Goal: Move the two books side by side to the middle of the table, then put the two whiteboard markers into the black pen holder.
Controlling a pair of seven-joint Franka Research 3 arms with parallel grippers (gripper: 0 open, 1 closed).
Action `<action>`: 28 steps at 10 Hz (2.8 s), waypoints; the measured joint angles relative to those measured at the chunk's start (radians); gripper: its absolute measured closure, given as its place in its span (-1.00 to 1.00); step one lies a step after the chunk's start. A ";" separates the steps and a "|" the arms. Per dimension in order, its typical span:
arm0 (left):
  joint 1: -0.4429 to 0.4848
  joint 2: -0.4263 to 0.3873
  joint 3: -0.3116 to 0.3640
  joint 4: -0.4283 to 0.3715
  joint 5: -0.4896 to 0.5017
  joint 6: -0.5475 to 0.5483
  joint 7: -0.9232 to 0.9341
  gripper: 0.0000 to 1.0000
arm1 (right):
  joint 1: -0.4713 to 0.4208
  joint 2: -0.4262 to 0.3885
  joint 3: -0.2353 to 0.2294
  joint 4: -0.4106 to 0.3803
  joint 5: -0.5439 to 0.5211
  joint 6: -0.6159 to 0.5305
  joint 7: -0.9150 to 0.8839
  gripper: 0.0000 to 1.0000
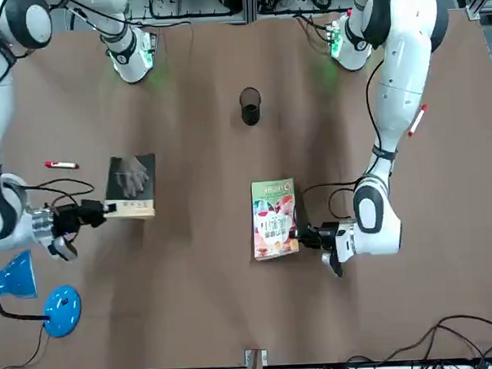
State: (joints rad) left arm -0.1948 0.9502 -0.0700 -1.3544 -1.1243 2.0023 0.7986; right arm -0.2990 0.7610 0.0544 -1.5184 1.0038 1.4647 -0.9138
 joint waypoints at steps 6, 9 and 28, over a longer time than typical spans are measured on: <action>-0.022 0.002 0.000 -0.004 0.002 0.000 0.003 0.02 | 0.252 -0.013 -0.001 -0.042 0.294 0.294 0.014 0.70; -0.008 -0.021 0.001 -0.003 0.002 -0.002 0.000 -0.89 | 0.272 0.011 -0.002 -0.071 0.302 0.303 0.017 0.70; 0.263 -0.736 0.053 -0.095 1.021 -0.262 -0.642 -1.00 | 0.417 0.134 -0.005 -0.088 0.556 0.407 -0.135 -0.76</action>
State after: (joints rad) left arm 0.0687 0.2141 -0.0170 -1.4491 -0.1038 1.7399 0.1564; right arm 0.1181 0.8950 0.0494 -1.6060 1.5593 1.8719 -1.0489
